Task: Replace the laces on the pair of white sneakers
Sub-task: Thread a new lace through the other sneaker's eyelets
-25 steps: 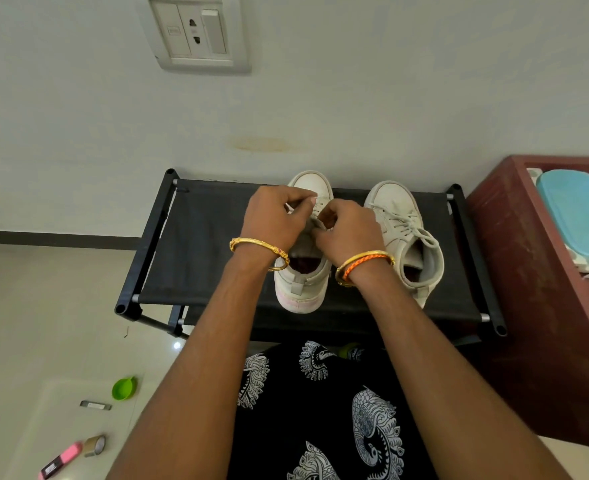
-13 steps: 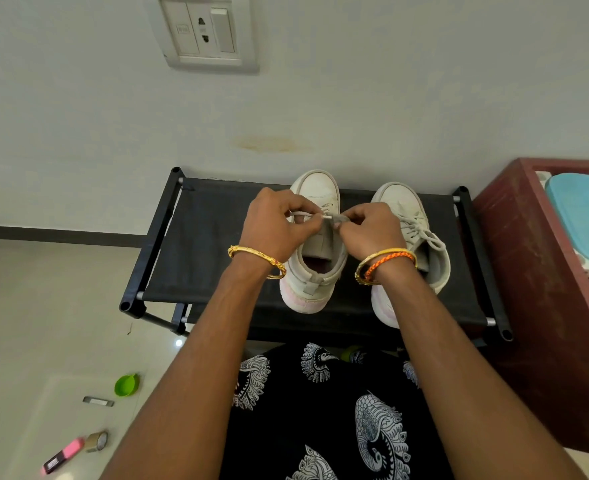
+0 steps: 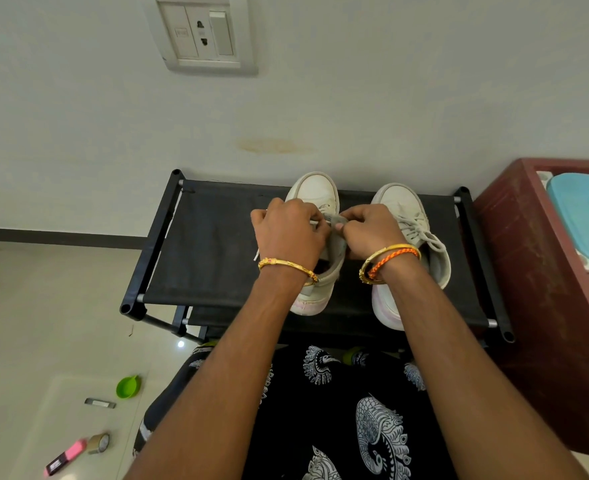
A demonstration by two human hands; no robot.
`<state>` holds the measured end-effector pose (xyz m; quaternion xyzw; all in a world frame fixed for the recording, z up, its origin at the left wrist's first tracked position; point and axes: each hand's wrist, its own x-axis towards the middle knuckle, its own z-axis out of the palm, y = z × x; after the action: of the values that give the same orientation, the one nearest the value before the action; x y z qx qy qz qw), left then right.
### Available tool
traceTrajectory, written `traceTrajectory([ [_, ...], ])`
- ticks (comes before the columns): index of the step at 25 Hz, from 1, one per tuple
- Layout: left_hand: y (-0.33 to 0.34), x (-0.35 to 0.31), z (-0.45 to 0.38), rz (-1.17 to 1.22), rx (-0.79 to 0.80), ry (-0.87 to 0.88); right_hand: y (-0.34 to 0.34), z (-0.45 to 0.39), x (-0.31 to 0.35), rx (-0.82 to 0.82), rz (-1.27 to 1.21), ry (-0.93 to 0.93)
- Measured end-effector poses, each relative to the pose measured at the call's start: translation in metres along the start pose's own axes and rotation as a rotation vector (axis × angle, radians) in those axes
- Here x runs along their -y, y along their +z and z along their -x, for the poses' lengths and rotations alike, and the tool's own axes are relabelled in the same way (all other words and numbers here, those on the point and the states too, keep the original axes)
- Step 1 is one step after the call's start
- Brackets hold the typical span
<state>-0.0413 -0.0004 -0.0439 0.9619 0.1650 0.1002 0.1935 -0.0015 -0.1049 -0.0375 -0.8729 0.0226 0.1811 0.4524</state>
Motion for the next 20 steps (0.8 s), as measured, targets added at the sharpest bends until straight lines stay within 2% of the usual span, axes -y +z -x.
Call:
traceTrajectory([
  [7, 0.001, 0.005, -0.002, 0.063, 0.035, 0.04, -0.001, -0.005, -0.004, 0.022, -0.089, 0.037],
  [20, 0.001, 0.005, -0.006, 0.01, 0.057, 0.077, -0.001, -0.011, -0.004, 0.038, -0.183, 0.128],
])
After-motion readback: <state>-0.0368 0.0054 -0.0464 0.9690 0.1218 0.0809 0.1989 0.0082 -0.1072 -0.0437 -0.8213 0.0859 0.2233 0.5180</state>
